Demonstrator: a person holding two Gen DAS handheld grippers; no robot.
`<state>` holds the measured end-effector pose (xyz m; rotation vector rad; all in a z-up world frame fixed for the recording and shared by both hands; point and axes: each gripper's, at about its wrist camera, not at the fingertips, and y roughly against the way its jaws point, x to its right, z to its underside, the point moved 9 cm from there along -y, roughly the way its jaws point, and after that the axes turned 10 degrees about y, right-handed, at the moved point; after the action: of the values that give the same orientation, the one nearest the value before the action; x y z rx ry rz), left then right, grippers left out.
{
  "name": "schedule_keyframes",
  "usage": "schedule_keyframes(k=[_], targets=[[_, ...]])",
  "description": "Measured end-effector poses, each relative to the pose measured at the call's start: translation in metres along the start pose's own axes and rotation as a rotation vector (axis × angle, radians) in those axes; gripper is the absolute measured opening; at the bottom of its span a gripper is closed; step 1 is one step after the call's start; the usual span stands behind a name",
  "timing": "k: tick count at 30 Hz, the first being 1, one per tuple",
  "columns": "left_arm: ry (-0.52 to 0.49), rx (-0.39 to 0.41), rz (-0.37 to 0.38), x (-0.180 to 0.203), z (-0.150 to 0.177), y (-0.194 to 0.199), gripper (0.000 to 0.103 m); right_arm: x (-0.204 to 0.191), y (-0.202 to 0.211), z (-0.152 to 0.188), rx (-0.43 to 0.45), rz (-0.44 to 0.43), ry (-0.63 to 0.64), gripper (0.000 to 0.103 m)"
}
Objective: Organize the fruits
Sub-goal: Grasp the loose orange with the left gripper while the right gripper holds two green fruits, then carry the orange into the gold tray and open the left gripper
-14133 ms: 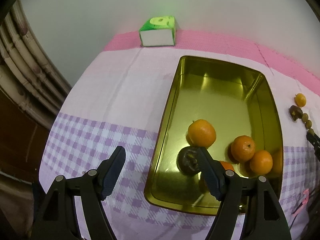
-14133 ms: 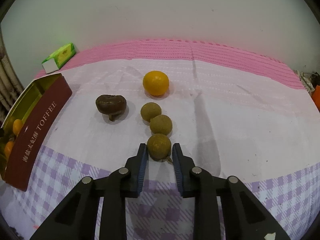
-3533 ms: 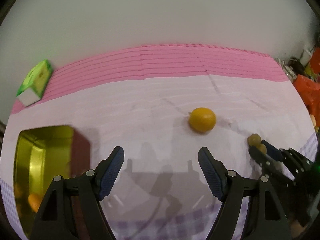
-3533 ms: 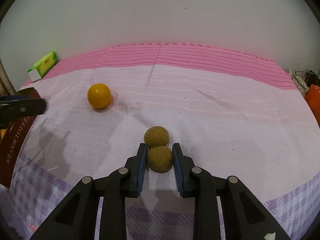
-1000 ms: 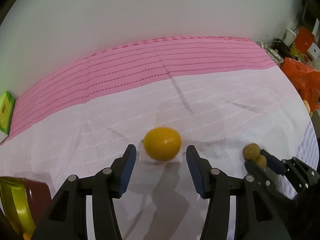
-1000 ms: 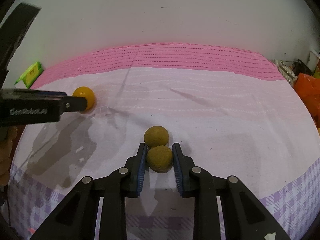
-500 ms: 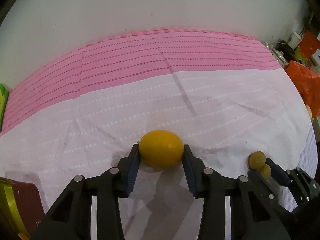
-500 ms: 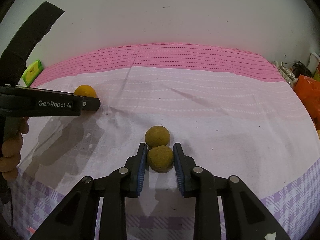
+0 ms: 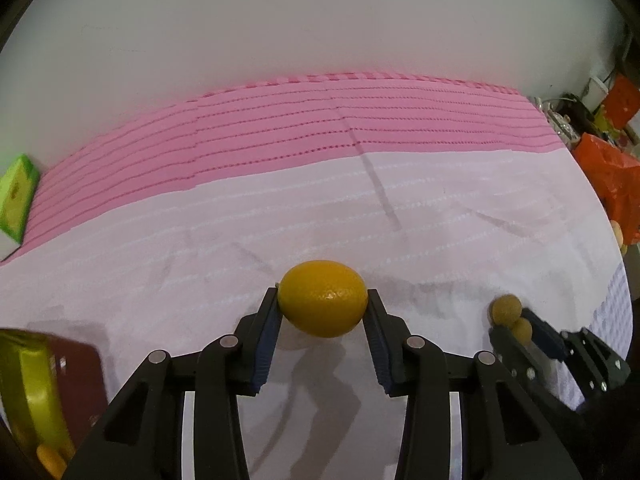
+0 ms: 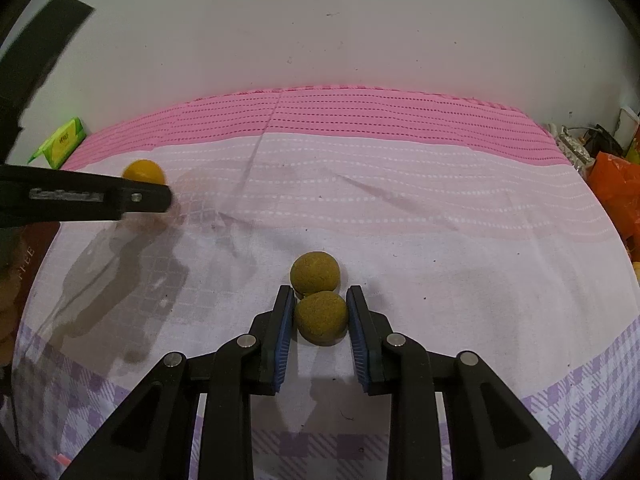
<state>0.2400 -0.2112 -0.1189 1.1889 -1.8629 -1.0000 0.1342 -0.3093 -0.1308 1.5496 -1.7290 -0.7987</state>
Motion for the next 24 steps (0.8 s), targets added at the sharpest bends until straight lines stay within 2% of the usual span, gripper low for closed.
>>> schedule_keyframes(k=[13, 18, 24], targets=[[0.024, 0.049, -0.043, -0.032, 0.018, 0.079, 0.042, 0.001, 0.0, -0.001, -0.001, 0.003, 0.003, 0.026], [0.039, 0.075, -0.084, -0.071, 0.029, 0.111, 0.042, 0.0, 0.0, -0.001, -0.003, 0.011, 0.009, 0.026], [0.112, 0.071, -0.157, -0.144, 0.053, 0.132, 0.042, -0.001, 0.0, -0.001, -0.004, 0.018, 0.015, 0.026]])
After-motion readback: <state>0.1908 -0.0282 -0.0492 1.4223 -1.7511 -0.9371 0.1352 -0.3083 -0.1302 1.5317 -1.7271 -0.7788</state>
